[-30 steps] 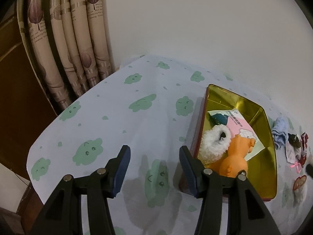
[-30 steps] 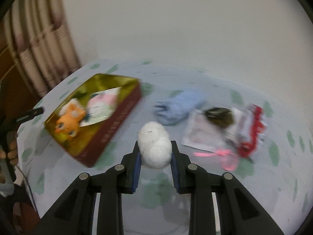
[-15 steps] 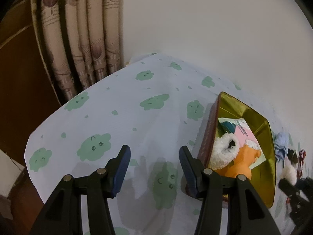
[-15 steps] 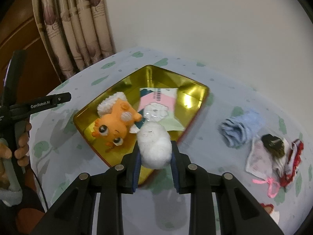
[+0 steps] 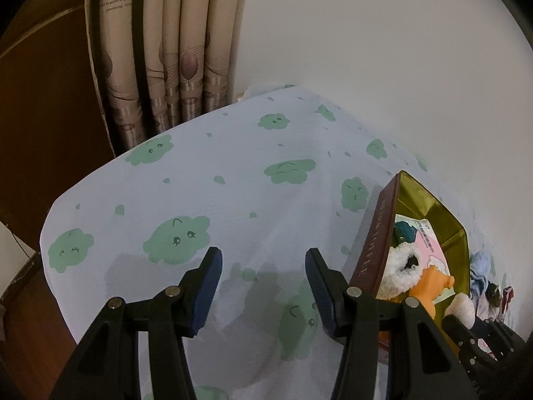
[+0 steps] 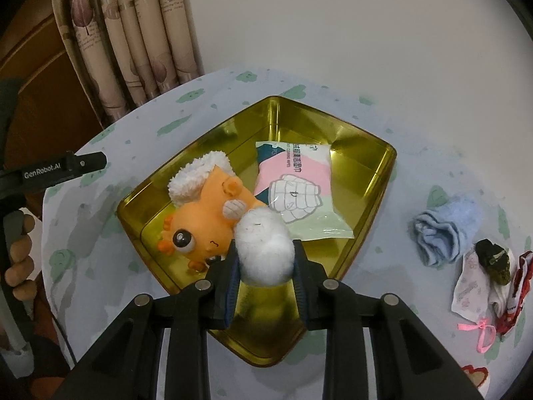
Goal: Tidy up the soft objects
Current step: 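Carry the white pom-pom ball into the gold tin and open the right tool, then move the right tool to the white knit sock and grasp it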
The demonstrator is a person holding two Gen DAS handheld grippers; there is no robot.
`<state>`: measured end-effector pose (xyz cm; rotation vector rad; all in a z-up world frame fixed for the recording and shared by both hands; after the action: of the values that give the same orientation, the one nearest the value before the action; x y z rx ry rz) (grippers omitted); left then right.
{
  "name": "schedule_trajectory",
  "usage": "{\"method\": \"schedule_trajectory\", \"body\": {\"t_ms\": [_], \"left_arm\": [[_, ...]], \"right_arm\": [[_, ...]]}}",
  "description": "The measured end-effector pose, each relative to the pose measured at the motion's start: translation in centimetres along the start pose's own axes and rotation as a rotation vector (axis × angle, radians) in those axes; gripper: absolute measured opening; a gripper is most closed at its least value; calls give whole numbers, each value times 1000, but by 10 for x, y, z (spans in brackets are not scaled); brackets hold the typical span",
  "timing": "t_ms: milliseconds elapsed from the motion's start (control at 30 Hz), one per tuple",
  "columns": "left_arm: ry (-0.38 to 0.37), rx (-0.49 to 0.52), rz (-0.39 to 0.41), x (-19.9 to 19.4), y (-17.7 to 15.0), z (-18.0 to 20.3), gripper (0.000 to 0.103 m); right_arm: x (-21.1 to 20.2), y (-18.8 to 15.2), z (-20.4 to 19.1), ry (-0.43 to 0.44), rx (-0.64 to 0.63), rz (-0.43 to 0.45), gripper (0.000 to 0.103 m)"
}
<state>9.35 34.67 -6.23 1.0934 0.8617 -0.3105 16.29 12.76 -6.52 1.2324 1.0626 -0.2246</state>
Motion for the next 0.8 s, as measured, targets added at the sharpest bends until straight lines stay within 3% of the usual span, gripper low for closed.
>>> {"method": "schedule_trajectory", "body": {"t_ms": [367,467,600,800], "left_arm": [[1,14,-1,1,0,3,53],[4,11,-3,0,0,2,53],[-1,1,8,-2,1,1,53],[-1,19,10,-2,0,3,53]], "right_arm": [[7,0,-1,-2,-1,-9,30],[6,-1,0,0,7,-8,35],[5,-1,0,-7,10,-1,54],[-4,1,-1,-10,4,19,55]]}}
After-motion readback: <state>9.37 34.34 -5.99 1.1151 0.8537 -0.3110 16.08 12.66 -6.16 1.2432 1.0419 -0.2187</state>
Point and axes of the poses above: each gripper's, at about its wrist camera, not at the fingertips, and x roughly the way its jaws point, z to its right, y to its top, the point moved 6 cm from there along x, roughly the way its jaws point, and after that the axes turned 6 degrees about z, right-handed, at the moved point
